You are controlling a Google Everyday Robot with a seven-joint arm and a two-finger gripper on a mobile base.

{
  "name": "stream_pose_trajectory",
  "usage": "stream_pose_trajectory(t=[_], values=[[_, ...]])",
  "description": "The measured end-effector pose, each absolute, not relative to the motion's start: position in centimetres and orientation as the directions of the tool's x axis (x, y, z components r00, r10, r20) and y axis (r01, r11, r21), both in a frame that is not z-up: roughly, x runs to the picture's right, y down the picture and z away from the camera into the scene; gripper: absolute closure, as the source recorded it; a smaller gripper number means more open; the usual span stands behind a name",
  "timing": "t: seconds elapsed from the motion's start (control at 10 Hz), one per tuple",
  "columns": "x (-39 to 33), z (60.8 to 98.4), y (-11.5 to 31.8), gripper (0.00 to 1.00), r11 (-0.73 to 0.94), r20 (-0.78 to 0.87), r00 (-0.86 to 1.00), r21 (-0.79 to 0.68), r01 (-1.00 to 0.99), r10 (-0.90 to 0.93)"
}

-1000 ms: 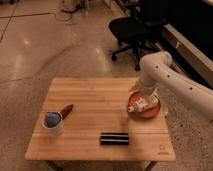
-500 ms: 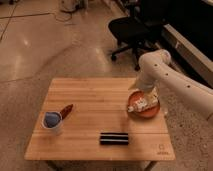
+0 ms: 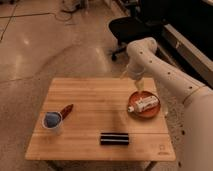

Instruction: Drag the pepper across the table

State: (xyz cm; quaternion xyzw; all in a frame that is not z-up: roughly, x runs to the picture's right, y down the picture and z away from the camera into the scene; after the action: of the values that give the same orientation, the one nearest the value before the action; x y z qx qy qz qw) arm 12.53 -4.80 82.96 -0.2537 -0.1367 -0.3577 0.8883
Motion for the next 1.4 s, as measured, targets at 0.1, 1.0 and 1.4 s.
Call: stream_pose_trajectory(t=[0.1,1.0,1.4], values=[[11.1,83.9,-5.3,0.20,0.608,0.433,0.699,-0.351,0.713,-0.569],[-4.0,89.4,-5.2,0.20,0.566,0.569,0.599,-0.263,0.782,-0.563],[-7.2,88.3,-3.8,0.20,0.564,0.619,0.558,-0.216,0.797,-0.553]])
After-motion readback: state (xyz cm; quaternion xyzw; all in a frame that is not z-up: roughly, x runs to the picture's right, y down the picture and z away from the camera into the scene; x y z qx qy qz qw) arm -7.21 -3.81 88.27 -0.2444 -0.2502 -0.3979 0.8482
